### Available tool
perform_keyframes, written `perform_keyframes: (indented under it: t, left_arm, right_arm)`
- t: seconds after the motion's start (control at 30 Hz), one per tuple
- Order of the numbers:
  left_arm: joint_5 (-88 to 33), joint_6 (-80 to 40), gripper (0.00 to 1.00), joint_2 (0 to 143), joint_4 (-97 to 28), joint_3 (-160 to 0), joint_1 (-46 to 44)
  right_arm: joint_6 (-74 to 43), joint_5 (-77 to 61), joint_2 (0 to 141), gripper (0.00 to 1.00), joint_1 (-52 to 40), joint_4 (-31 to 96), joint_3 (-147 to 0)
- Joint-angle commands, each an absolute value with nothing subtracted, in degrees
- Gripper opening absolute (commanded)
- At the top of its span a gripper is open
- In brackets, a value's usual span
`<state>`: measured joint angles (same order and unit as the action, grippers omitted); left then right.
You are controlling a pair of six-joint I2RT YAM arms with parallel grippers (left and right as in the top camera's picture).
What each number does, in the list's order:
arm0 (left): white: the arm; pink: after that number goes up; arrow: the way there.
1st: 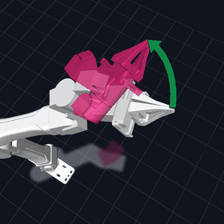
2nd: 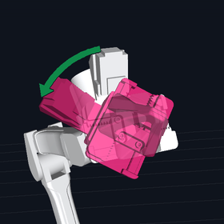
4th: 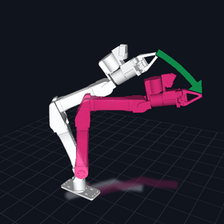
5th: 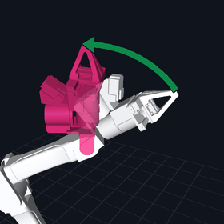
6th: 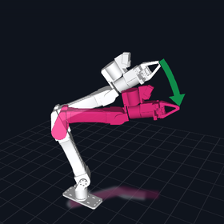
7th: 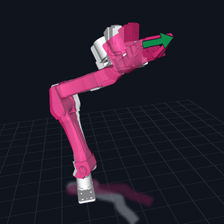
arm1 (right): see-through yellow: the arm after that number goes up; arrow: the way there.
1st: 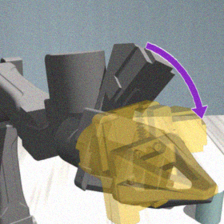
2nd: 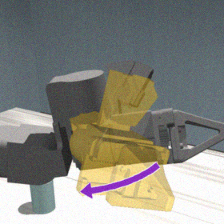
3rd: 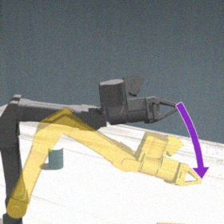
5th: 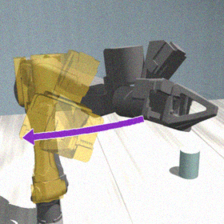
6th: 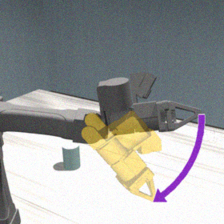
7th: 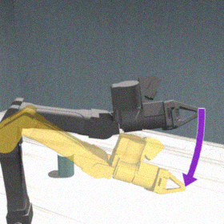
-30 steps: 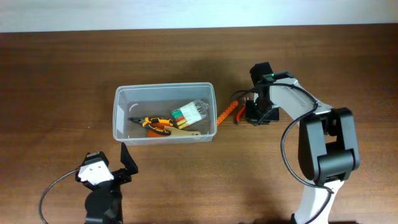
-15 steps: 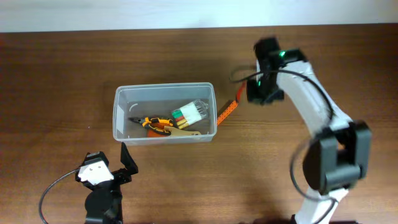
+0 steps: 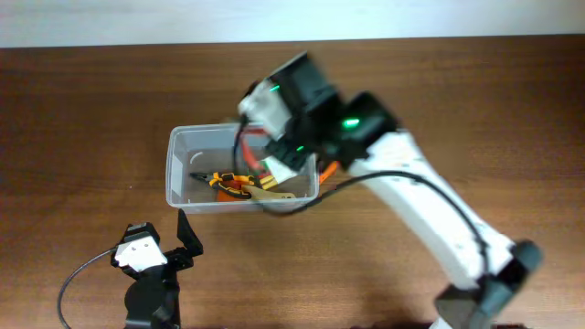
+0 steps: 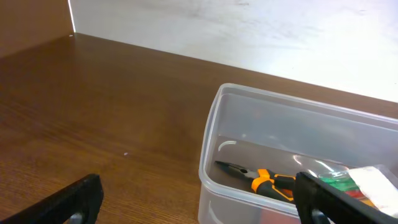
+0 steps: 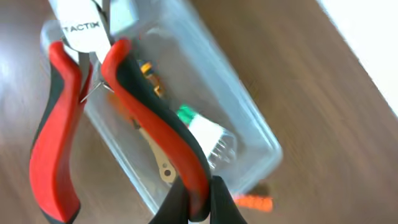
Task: Pack container
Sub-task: 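Carry the red pliers left and drop them into the container, then grasp the orange bit holder strip with the right gripper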
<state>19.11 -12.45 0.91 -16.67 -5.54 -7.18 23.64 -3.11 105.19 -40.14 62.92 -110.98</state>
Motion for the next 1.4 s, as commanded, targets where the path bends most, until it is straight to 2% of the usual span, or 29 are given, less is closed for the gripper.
perform_keyframes:
  t: [0.0, 0.37, 0.4, 0.43, 0.47, 0.63, 0.8, 0.97, 1.07, 1.13, 1.2, 1.37]
  left_arm:
    - [19.3, -11.9, 0.99, 0.7, -16.7, -5.3, -7.5]
    - [19.3, -11.9, 0.99, 0.7, -16.7, -5.3, -7.5]
    - [19.3, -11.9, 0.99, 0.7, -16.7, -5.3, -7.5]
    - [19.3, -11.9, 0.99, 0.7, -16.7, -5.3, -7.5]
    - [19.3, -11.9, 0.99, 0.7, -16.7, -5.3, -7.5]
    - [19.3, -11.9, 0.99, 0.7, -16.7, -5.3, -7.5]
    - [19.3, -11.9, 0.99, 0.7, -16.7, -5.3, -7.5]
    - [19.3, -11.9, 0.99, 0.7, -16.7, -5.3, -7.5]
    - [19.3, -11.9, 0.99, 0.7, -16.7, -5.3, -7.5]
    - [19.3, -11.9, 0.99, 0.7, -16.7, -5.3, -7.5]
    - [19.3, -11.9, 0.99, 0.7, -16.7, -5.3, -7.5]
    - [19.3, -11.9, 0.99, 0.7, -16.7, -5.3, -7.5]
  right_arm:
    - [42.4, -3.0, 111.4, 0.04, -41.6, 60.6, -110.1]
    - [47.4, -3.0, 126.5, 0.04, -41.7, 49.8, -110.1]
    - [47.3, -3.0, 127.1, 0.23, -41.7, 49.1, -110.1]
    - [47.3, -3.0, 127.3, 0.51, -41.7, 48.8, -110.1]
    - [47.0, -2.8, 127.5, 0.99, -41.7, 48.6, -110.1]
    - [33.1, 9.0, 125.5, 0.99, -41.6, 50.4, -113.7]
    - [15.9, 19.2, 120.0, 0.99, -40.6, 60.3, -121.7]
    - [0.8, 17.2, 115.8, 0.98, -35.3, 70.5, -125.1]
    - [-12.3, 9.8, 116.2, 0.99, -28.6, 74.2, -124.0]
    - [-19.7, 4.1, 116.9, 0.98, -24.9, 74.2, -122.0]
    - [-26.5, 0.9, 117.8, 0.90, -22.2, 73.9, -119.8]
    - [-38.2, -2.1, 119.6, 0.86, -18.7, 68.7, -113.1]
